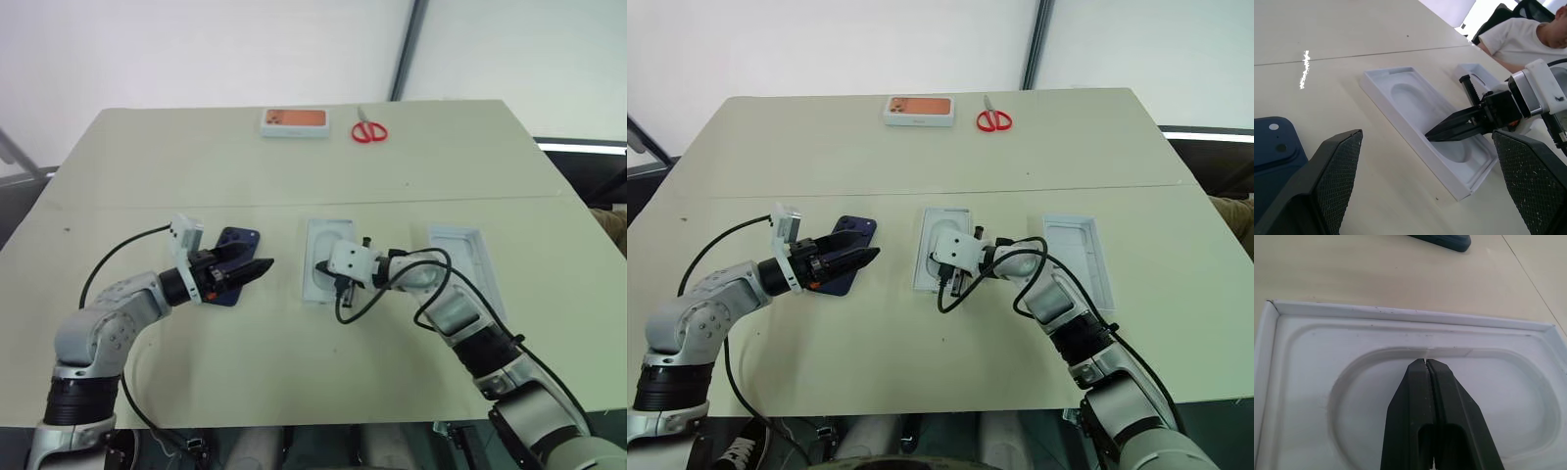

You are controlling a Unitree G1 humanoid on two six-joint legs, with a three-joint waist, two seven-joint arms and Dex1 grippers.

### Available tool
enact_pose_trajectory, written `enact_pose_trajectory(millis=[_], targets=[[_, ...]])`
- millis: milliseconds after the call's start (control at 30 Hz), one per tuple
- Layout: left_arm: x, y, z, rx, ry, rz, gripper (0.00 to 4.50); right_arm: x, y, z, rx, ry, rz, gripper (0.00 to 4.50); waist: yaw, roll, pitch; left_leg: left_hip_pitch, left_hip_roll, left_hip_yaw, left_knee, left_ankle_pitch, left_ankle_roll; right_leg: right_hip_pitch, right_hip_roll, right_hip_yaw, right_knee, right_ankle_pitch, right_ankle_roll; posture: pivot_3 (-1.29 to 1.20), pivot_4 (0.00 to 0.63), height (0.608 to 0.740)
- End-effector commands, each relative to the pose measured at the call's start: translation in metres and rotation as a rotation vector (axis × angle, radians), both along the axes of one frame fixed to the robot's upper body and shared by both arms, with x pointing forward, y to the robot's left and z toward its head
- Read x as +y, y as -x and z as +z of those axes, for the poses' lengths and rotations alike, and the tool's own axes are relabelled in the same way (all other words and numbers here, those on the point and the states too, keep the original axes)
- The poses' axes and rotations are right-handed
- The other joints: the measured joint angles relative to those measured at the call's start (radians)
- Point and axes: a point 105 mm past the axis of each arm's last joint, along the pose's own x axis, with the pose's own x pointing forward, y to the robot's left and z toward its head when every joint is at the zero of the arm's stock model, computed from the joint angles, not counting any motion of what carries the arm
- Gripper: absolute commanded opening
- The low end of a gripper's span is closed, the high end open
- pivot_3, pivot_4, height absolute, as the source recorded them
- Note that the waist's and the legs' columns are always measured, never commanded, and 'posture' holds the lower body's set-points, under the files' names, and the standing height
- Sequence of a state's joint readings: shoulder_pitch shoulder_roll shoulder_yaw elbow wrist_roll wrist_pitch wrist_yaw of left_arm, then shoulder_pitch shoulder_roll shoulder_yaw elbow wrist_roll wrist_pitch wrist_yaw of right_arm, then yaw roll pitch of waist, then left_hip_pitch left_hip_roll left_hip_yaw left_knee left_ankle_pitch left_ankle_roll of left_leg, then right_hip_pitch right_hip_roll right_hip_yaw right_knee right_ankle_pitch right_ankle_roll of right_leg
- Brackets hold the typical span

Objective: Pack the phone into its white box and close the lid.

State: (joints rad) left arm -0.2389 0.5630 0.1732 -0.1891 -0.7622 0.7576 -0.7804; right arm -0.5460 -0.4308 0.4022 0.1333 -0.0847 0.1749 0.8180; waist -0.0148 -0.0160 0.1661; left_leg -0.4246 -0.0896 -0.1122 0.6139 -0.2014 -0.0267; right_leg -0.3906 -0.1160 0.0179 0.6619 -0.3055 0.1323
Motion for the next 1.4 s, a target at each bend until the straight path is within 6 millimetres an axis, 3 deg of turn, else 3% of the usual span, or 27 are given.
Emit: enact_pose_trajectory(millis=[33,200,333,433,600,700,967,1133,1400], targets=[[0.011,-0.005,0.005,0.013,0.008,0.043,4.50,0.001,-0.003,0.027,-0.038,-0.090,-0.013,0.04,0.000,0.000,0.000,0.000,0.000,0.000,0.000,0.000,0.000,0.000,0.000,0.000,0.000,0.000,0.000,0.00,0.150,0.740],[0.033,-0.015,0.003,0.072,-0.013,0.110,4.50,0.004,-0.005,0.059,-0.103,-0.187,-0.011,0.04,0.000,0.000,0.000,0.000,0.000,0.000,0.000,0.000,0.000,-0.001,0.000,0.000,0.000,0.000,0.000,0.00,0.150,0.740],[0.066,-0.023,0.003,0.116,-0.048,0.179,4.50,0.033,0.005,0.074,-0.089,-0.278,0.029,0.04,-0.006,0.000,0.000,0.000,0.001,0.000,-0.001,0.000,0.000,-0.002,0.001,0.000,0.001,0.000,0.000,0.00,0.150,0.740],[0.083,-0.025,0.001,0.154,-0.070,0.189,4.50,0.054,0.008,0.074,-0.111,-0.269,0.042,0.04,-0.008,0.000,0.000,0.000,0.001,0.000,-0.002,0.000,0.000,-0.003,0.002,0.001,0.001,0.000,0.000,0.00,0.150,0.740],[0.109,-0.030,-0.007,0.253,-0.070,0.217,4.50,0.091,0.012,0.050,-0.056,-0.135,0.072,0.04,-0.004,0.000,0.000,0.000,0.001,0.000,-0.001,0.000,-0.001,-0.007,0.002,0.001,0.001,0.000,0.000,0.00,0.150,0.740],[0.108,-0.027,-0.021,0.343,-0.100,0.176,4.50,0.105,0.015,0.033,0.025,-0.051,0.100,0.04,-0.002,0.000,0.000,0.000,0.000,0.000,-0.001,0.000,-0.001,-0.007,0.002,0.001,0.001,0.000,0.000,0.00,0.150,0.740],[0.089,-0.020,-0.048,0.473,-0.117,0.056,4.50,0.110,0.014,0.006,0.069,0.100,0.106,0.04,-0.005,0.001,0.000,0.000,0.000,-0.001,-0.001,0.001,-0.001,-0.007,0.002,0.001,0.002,0.000,0.000,0.00,0.150,0.740],[0.079,-0.012,-0.064,0.592,-0.103,0.001,4.50,0.111,0.012,0.006,0.082,0.097,0.086,0.04,-0.003,0.001,-0.001,0.001,0.000,-0.001,-0.001,0.001,-0.001,-0.006,0.002,0.001,0.002,0.000,0.000,0.00,0.150,0.740],[0.062,-0.014,-0.078,0.586,-0.140,-0.044,4.50,0.111,0.010,0.004,0.073,0.111,0.076,0.04,0.004,0.005,-0.005,0.006,-0.001,-0.001,-0.001,0.000,-0.001,0.000,0.001,0.001,0.002,0.000,0.000,0.00,0.150,0.740]])
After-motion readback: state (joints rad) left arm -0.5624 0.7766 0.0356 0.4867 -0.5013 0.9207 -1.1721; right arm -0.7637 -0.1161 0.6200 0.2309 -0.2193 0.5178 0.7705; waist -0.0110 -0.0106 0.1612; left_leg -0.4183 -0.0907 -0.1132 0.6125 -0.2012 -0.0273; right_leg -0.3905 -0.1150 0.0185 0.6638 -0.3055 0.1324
